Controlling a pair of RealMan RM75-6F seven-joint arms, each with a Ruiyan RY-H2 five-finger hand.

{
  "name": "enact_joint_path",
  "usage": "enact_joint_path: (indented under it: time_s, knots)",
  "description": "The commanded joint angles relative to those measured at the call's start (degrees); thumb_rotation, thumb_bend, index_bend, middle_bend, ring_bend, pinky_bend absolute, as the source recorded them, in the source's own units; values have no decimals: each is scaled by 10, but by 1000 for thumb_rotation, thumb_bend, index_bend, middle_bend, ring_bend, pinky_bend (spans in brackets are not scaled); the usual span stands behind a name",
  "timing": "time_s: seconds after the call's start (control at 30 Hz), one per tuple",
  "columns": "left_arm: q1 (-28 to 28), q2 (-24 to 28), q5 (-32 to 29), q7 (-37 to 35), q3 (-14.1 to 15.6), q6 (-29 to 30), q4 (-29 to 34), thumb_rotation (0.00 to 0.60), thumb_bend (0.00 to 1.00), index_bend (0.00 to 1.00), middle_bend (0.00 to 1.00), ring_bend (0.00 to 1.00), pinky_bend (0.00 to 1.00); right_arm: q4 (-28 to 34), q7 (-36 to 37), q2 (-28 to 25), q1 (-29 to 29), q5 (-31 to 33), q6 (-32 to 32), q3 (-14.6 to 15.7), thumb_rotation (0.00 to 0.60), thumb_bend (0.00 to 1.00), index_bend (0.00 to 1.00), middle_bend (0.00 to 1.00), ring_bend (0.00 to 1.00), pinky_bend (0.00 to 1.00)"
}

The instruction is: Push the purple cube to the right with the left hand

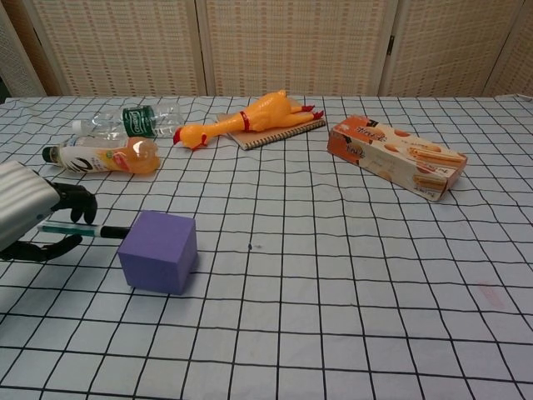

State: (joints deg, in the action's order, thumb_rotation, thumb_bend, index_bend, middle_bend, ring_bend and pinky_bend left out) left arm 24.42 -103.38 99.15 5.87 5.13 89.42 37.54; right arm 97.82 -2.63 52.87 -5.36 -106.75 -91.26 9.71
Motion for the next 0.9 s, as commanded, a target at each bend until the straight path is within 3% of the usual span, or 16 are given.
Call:
enact_joint_path:
  time_s: [0.03,0.6,0.9]
  knots:
    - [2,3,3,20,2,-8,20,600,595,786,814,767,978,-4,9,-3,-2,-5,-8,2,600,95,0,0,0,0]
    - [21,3,31,127,6,-40,124,600,598,786,815,768,979,-21,45,-14,-6,-28,-32,11,600,95,0,0,0,0]
    - [36,-1,36,173,-5,-62,167,600,595,786,815,767,978,-27,55,-16,-11,-38,-46,14,600,95,0,0,0,0]
